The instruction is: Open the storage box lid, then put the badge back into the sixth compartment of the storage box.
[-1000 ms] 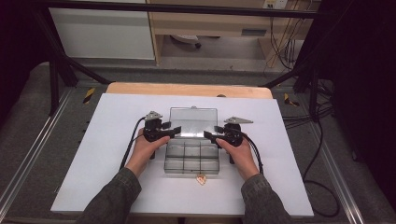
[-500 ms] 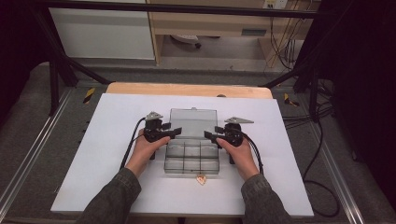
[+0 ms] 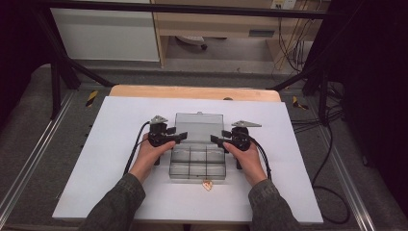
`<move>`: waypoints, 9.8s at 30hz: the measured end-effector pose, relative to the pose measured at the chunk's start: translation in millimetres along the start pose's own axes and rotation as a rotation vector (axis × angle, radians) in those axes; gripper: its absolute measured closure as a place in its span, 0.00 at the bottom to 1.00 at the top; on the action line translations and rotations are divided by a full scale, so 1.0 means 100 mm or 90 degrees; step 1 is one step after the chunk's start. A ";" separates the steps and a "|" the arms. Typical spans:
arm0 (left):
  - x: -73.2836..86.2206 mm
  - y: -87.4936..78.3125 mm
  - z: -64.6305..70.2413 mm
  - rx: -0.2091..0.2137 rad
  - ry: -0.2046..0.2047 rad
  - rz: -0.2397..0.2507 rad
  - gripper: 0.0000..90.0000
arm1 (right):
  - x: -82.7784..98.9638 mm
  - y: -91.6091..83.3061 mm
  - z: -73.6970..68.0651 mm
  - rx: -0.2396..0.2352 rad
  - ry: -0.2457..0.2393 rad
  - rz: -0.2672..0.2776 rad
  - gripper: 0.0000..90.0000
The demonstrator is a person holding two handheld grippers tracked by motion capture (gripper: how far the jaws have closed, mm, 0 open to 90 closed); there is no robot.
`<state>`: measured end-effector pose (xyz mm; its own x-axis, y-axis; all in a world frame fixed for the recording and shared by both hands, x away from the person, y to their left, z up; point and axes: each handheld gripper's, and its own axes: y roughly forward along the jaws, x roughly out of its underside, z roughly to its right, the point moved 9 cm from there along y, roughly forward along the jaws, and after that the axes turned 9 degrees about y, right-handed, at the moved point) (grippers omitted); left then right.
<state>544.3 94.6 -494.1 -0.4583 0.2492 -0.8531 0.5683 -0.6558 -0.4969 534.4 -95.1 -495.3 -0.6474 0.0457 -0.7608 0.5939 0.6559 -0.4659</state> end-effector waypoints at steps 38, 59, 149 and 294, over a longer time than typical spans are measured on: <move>-0.03 -0.72 0.36 -0.051 0.070 0.071 0.10 | -0.13 -0.57 -0.37 0.067 -0.140 0.088 0.06; 0.09 -1.09 0.58 -0.060 0.093 0.085 0.09 | 0.09 -0.87 -0.68 0.034 -0.181 0.087 0.05; 0.71 -1.62 0.61 -0.071 0.096 0.029 0.09 | 1.29 -0.72 -0.99 0.018 -0.197 -0.194 0.57; 0.75 -1.58 0.50 -0.092 0.063 0.013 0.07 | 0.29 -0.88 -0.97 -0.014 -0.250 0.055 0.90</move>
<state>385.6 181.6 -471.6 -0.3802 0.3111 -0.8710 0.6722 -0.5539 -0.4913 417.1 -78.4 -432.5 -0.3607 -0.1867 -0.9138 0.6253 0.6785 -0.3855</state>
